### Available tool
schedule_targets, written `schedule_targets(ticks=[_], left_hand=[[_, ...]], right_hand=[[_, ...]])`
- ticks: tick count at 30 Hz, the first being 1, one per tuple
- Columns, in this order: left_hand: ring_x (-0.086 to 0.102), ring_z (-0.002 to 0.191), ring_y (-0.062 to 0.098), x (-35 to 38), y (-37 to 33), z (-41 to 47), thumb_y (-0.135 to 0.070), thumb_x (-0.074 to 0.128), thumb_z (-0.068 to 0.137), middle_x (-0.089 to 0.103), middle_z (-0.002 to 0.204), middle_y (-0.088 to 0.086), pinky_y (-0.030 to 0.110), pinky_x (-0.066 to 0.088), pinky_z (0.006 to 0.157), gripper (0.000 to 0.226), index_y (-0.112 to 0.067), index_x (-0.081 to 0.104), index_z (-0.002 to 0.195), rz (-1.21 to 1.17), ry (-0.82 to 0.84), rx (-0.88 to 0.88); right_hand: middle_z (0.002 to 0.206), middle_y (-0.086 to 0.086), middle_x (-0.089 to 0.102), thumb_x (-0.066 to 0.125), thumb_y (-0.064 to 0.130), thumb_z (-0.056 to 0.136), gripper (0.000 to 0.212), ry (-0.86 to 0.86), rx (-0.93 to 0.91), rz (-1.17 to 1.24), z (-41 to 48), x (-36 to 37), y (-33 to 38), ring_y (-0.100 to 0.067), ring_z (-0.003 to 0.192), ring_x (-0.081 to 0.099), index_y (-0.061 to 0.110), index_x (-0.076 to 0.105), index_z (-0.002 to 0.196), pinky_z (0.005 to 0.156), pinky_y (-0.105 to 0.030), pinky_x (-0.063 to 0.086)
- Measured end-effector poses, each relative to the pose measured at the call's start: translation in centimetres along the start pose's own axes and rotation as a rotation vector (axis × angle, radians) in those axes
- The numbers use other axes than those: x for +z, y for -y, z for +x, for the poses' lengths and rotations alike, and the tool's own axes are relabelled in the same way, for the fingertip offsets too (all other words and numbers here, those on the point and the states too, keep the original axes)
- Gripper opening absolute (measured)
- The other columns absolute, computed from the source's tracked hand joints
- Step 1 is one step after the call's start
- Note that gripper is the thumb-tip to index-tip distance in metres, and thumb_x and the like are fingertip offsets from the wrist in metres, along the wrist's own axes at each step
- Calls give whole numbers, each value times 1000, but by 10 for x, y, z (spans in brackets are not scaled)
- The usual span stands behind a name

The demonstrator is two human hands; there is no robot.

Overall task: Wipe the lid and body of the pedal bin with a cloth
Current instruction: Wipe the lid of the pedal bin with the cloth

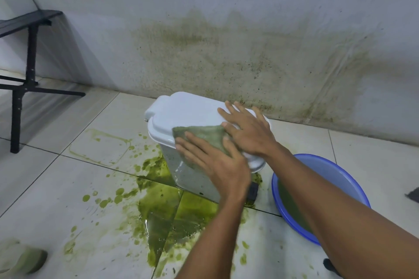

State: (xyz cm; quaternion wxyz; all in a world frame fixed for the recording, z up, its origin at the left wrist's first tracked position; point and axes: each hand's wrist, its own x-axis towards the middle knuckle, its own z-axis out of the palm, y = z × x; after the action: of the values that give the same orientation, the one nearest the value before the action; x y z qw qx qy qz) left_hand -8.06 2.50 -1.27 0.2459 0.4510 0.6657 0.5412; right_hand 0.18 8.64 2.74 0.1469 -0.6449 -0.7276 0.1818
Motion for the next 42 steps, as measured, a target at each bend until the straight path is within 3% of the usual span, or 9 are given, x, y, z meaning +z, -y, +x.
schedule_targets(ticks=[4,7,10,14,18,23,29,37,42], left_hand=[[-24,155,23,13,-3,-44,-37,30,103,-22,169,9,34,-10,127,75,-6,-6,162,-10,51,69],[-27,154,17,-1,7,-17,-45,34,103,-23,169,6,28,-15,124,81,-11,-8,162,27,49,97],[-25,154,16,-18,17,39,-44,44,104,-21,170,6,33,-14,126,87,-10,-10,162,92,-39,-44],[-26,154,15,-20,11,62,-39,51,103,-22,169,4,19,-20,117,91,-9,-13,162,49,-59,-137],[-23,155,18,-4,-2,6,-37,46,103,-19,170,8,32,-14,125,85,-6,-8,162,15,-28,-49],[-32,151,11,-8,-1,-10,-41,42,105,-30,167,1,17,-23,117,84,-13,-15,161,18,69,44],[-26,154,17,-25,11,74,-41,43,106,-23,169,7,39,-12,126,85,-8,-14,161,115,-40,-134],[-29,153,15,5,-12,-44,-25,40,104,-29,167,2,34,-8,127,78,-13,-14,159,-40,93,26],[-35,150,11,-13,-1,-10,-43,34,106,-34,164,1,30,-16,124,80,-15,-20,157,11,128,25]], right_hand=[[163,24,5,36,42,105,50,25,-2,10,-1,0,-3,2,150,-3,47,23,153,123,-42,-8],[163,23,5,34,43,105,49,27,-3,2,-1,-1,-2,2,150,-3,47,24,153,123,-42,-8],[164,20,6,31,46,105,49,14,-19,-25,-1,0,-1,-1,151,-2,45,24,153,123,-44,-8],[164,20,4,29,51,104,50,23,-6,-12,-2,-1,0,-1,151,-3,45,23,153,123,-44,-10],[164,23,4,33,48,104,50,17,-7,-42,-1,0,-3,1,151,-3,48,22,153,123,-44,-8],[163,25,6,32,46,105,47,6,2,-34,0,2,-4,3,150,-2,50,23,151,123,-43,-5],[164,21,3,29,47,105,50,18,-11,-88,-1,2,0,-2,152,-2,47,20,154,123,-45,-4],[162,24,8,25,38,108,44,13,-12,29,-2,0,0,3,150,0,48,27,151,123,-42,-5],[163,23,5,29,38,108,46,49,-10,-41,-2,-1,1,2,150,-3,48,23,152,123,-44,-7]])
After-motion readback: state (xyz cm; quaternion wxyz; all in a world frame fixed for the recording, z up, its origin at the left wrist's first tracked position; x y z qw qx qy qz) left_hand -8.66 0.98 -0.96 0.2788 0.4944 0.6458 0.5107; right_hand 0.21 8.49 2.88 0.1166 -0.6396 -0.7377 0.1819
